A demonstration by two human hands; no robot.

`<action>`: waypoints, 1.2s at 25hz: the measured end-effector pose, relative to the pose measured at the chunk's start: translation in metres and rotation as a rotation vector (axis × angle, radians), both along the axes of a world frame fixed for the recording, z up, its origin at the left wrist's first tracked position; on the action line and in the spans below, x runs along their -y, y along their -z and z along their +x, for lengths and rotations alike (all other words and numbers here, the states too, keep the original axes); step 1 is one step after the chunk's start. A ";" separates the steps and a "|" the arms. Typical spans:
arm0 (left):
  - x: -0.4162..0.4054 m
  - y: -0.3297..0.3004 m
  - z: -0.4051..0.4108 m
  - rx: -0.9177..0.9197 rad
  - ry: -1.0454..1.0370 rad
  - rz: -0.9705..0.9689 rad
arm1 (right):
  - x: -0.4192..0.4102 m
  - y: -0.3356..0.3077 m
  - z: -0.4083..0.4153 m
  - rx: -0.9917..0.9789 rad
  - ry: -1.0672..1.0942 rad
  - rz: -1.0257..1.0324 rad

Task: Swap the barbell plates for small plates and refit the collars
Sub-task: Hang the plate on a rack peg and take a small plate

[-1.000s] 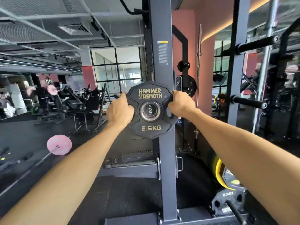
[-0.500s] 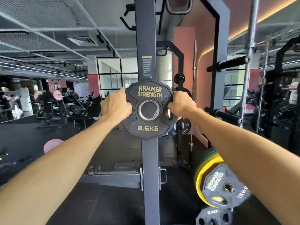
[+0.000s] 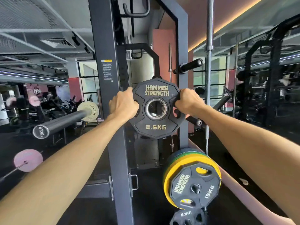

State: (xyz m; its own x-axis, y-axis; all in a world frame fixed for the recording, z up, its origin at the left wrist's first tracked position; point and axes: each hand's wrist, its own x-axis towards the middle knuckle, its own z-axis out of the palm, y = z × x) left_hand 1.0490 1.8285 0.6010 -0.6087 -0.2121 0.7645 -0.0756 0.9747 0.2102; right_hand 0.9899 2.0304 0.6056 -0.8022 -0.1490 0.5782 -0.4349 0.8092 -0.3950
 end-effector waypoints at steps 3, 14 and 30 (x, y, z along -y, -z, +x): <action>-0.033 0.002 -0.038 -0.001 0.036 -0.005 | -0.037 0.002 -0.027 0.012 0.048 0.000; -0.129 -0.008 -0.175 -0.002 0.097 -0.043 | -0.138 -0.006 -0.151 0.013 0.090 -0.004; -0.213 -0.052 -0.264 -0.020 -0.061 -0.025 | -0.222 -0.052 -0.279 -0.056 -0.141 0.035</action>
